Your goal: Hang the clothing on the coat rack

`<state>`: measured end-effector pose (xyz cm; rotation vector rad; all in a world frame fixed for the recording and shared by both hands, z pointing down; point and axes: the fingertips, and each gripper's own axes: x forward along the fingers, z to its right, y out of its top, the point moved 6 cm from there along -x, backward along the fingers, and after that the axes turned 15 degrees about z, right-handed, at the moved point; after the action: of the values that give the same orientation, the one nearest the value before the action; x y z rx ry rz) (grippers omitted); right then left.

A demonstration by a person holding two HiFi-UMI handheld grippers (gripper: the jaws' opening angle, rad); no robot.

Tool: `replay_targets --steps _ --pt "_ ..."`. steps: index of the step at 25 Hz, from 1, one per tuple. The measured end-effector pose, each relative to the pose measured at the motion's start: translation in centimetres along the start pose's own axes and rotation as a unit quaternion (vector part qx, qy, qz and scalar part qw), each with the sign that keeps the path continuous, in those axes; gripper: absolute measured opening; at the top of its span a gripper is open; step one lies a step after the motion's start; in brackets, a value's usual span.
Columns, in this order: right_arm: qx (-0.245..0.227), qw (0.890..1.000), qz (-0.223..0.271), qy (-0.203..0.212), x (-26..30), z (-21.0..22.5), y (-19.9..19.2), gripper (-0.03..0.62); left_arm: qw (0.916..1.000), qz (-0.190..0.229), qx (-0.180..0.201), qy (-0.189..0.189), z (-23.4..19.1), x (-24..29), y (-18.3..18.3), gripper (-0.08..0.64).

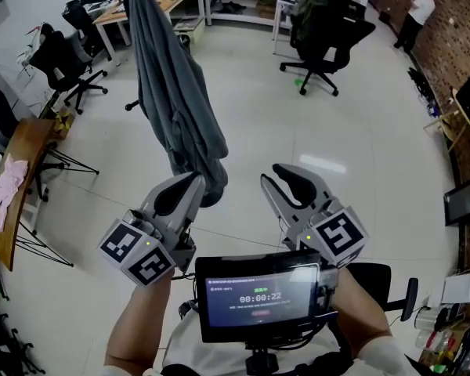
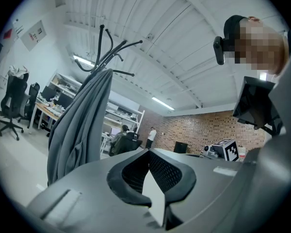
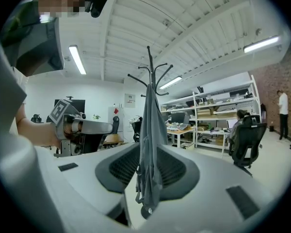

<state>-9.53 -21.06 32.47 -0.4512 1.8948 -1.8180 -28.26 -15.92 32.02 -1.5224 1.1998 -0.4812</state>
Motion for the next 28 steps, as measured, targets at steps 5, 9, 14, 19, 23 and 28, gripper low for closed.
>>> replay_targets --steps 5,9,14,19,23,28 --pt "0.007 1.000 -0.004 0.001 -0.7 0.3 -0.7 0.103 1.0000 -0.006 0.001 0.002 0.3 0.1 -0.8 0.002" --pt "0.013 1.000 -0.006 0.001 -0.8 0.4 -1.0 0.103 0.9999 -0.015 0.003 0.004 0.2 0.1 -1.2 0.002" --pt "0.017 1.000 -0.006 0.001 -0.7 0.6 -0.8 0.103 0.9998 -0.012 0.009 0.011 0.1 0.4 -0.9 0.002" --pt "0.019 1.000 -0.001 0.004 -0.4 0.7 -0.7 0.103 0.9999 -0.009 0.004 0.014 -0.1 0.5 -0.7 0.002" --pt "0.035 0.999 -0.005 0.003 -0.5 1.0 -1.1 0.101 0.9997 -0.014 -0.003 0.020 -0.1 0.3 -1.2 0.002" --pt "0.036 0.999 -0.014 0.006 -0.6 0.9 -1.7 0.048 0.9994 -0.024 -0.012 0.022 0.0 0.1 -1.9 0.002"
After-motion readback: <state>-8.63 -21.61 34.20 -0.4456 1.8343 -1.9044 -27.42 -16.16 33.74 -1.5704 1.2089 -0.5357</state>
